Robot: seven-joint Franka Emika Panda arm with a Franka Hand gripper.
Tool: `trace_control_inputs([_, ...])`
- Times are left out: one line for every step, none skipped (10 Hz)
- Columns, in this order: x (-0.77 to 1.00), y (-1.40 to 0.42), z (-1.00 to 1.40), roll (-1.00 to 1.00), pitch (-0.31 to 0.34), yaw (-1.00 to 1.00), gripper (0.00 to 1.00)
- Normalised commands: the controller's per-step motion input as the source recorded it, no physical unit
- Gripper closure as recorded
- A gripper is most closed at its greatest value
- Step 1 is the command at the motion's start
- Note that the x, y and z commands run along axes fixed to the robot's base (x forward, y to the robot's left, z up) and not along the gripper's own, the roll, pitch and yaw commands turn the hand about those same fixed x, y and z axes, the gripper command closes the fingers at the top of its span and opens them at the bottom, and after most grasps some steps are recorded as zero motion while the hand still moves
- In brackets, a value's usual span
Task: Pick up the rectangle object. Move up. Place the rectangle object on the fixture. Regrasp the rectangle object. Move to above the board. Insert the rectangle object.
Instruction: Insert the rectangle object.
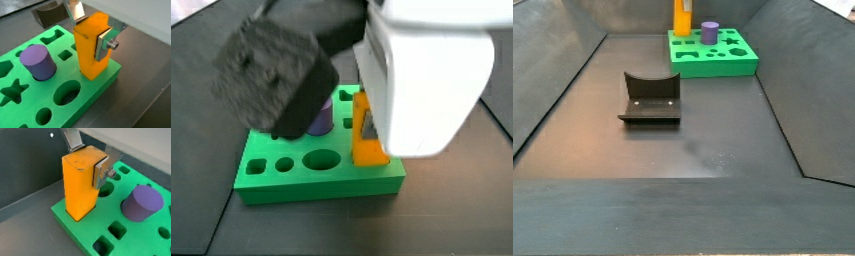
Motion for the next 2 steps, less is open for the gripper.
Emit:
trace_control_inputs([0.00, 0.00, 0.00, 0.01, 0.000, 0.00, 1.00])
trace_control_inputs([0.00, 0.00, 0.00, 0.00, 0.000, 0.00, 1.00])
